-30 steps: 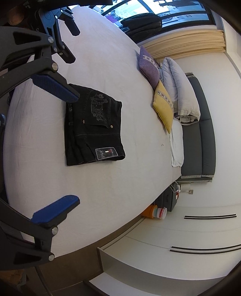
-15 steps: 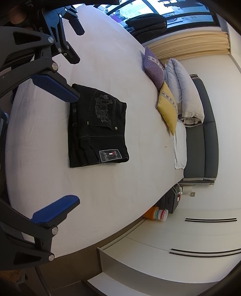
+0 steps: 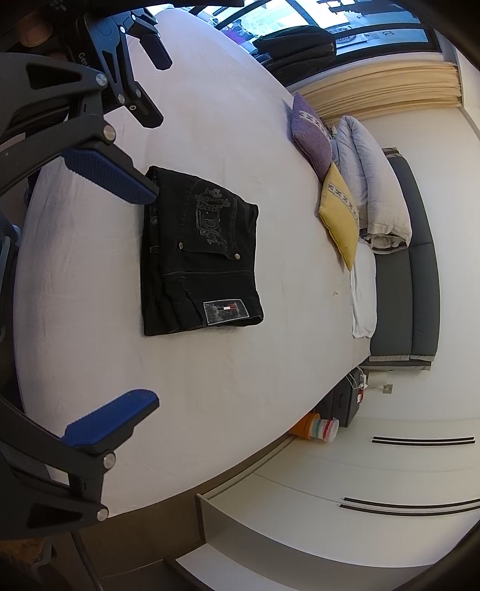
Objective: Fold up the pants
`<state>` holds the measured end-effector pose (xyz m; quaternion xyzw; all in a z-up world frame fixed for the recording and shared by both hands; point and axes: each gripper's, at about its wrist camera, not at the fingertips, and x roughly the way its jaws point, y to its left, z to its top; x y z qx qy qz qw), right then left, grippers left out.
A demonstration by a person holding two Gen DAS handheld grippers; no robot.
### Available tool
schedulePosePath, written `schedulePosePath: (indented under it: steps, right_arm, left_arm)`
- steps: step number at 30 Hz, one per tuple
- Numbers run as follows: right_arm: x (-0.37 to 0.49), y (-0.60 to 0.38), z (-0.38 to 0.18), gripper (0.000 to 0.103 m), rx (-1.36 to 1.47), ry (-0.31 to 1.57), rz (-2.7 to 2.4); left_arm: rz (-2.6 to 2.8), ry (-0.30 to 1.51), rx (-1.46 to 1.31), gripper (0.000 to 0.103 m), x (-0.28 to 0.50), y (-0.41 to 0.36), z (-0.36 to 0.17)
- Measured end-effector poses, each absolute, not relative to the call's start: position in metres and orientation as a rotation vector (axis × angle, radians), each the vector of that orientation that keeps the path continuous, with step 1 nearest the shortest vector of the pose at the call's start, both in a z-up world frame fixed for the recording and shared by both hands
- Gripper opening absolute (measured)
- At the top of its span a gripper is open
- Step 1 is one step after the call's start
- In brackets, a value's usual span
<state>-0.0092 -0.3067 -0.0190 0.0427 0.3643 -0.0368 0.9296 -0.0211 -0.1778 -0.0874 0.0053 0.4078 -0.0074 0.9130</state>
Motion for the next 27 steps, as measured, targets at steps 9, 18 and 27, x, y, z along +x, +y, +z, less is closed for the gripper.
schedulePosePath:
  steps: [9, 18, 27]
  right_arm:
    - [-0.0091, -0.3058, -0.0206, 0.103, 0.088, 0.751, -0.075]
    - [-0.0079, -0.3036, -0.0262, 0.103, 0.086, 0.759, -0.072]
    - [-0.0080, -0.3027, -0.0280, 0.103, 0.085, 0.764, -0.067]
  left_arm:
    - [-0.016, 0.841, 0.012, 0.103, -0.0216, -0.1779, -0.0864]
    - [-0.016, 0.842, 0.011, 0.103, -0.0216, -0.1782, -0.0887]
    - [-0.016, 0.844, 0.010, 0.103, -0.0224, -0.1787, -0.0921]
